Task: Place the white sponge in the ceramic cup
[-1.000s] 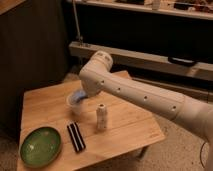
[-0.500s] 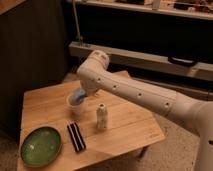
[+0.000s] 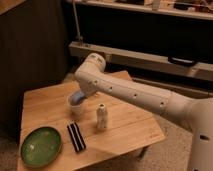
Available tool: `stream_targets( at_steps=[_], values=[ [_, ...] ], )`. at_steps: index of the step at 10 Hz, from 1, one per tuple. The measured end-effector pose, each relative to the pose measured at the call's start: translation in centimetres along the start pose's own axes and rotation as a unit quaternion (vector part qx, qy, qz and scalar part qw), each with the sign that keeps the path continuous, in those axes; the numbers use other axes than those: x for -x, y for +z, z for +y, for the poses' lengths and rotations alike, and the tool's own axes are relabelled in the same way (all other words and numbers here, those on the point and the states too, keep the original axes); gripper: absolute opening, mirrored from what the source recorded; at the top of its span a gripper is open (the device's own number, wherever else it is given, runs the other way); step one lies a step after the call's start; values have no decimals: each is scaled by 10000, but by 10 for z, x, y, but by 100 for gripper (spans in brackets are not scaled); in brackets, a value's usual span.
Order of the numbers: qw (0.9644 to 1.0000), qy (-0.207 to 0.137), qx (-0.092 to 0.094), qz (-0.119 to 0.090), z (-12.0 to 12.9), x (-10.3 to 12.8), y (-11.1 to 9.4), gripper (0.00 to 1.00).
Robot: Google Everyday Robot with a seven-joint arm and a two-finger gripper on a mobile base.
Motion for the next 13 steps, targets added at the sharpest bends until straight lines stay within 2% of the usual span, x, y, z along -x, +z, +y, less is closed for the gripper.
stream_targets(
  at_steps=[1, 3, 5, 6, 7, 13],
  values=[
    [10000, -12, -19, -7, 1, -2, 3, 20],
    [10000, -24, -56, -40, 2, -5, 9, 36],
    [9999, -57, -90, -114, 3, -7, 14, 60],
    [9999, -64, -99, -122, 3, -9, 15, 67],
    [9999, -73, -108, -109, 4, -11, 16, 70],
    [9999, -153, -32, -51, 4, -23, 7, 70]
  ],
)
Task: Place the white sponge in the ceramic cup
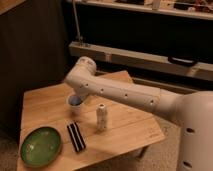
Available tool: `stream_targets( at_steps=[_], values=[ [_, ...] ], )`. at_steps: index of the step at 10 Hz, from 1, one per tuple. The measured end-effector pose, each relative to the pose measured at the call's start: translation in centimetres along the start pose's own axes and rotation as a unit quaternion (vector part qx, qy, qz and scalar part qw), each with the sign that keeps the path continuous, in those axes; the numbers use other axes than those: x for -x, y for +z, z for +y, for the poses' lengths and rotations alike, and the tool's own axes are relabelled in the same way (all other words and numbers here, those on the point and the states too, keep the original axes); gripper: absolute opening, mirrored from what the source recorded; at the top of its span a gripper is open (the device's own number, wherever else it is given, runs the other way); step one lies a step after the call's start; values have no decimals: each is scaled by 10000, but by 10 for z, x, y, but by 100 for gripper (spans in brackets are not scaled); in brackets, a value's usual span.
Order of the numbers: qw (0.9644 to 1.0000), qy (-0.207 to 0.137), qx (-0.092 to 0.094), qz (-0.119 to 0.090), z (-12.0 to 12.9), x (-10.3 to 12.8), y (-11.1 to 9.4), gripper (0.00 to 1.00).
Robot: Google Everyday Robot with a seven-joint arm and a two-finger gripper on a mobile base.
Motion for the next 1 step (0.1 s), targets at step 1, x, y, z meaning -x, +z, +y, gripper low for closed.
stream_targets(
  at_steps=[1],
  values=[
    [10000, 2, 3, 0, 0, 0, 0, 70]
  ],
)
